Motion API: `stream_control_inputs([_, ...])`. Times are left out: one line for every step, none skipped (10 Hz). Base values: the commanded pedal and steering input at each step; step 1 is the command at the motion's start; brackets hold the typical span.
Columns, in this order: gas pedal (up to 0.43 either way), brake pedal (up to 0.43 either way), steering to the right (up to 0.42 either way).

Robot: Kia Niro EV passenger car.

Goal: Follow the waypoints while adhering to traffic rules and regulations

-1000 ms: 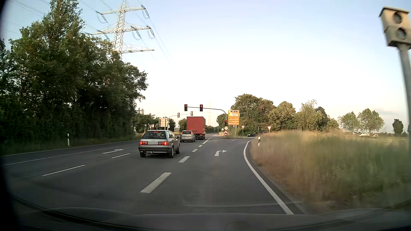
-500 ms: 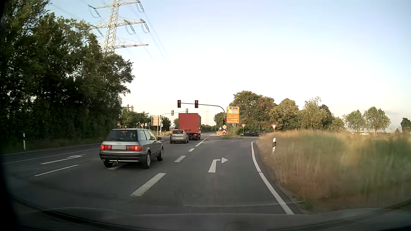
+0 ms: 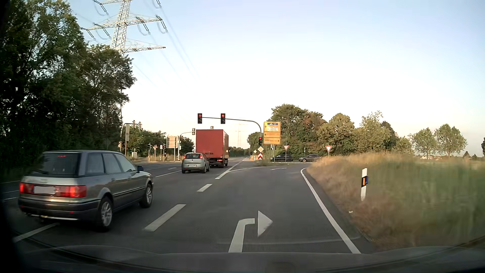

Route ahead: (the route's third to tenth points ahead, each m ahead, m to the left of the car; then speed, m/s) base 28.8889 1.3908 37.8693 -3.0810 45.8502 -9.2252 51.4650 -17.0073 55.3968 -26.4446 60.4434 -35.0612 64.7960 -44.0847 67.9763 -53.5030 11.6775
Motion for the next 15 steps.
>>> stream_control_inputs([0.000,0.232,0.019])
stream_control_inputs([0.000,0.232,0.020])
stream_control_inputs([0.000,0.226,0.020])
stream_control_inputs([0.000,0.232,0.021])
stream_control_inputs([0.000,0.232,0.021])
stream_control_inputs([0.000,0.232,0.021])
stream_control_inputs([0.000,0.232,0.024])
stream_control_inputs([0.000,0.232,0.026])
stream_control_inputs([0.000,0.232,0.028])
stream_control_inputs([0.000,0.232,0.031])
stream_control_inputs([0.000,0.238,0.034])
stream_control_inputs([0.000,0.238,0.038])
stream_control_inputs([0.000,0.250,0.042])
stream_control_inputs([0.000,0.262,0.046])
stream_control_inputs([0.000,0.262,0.049])
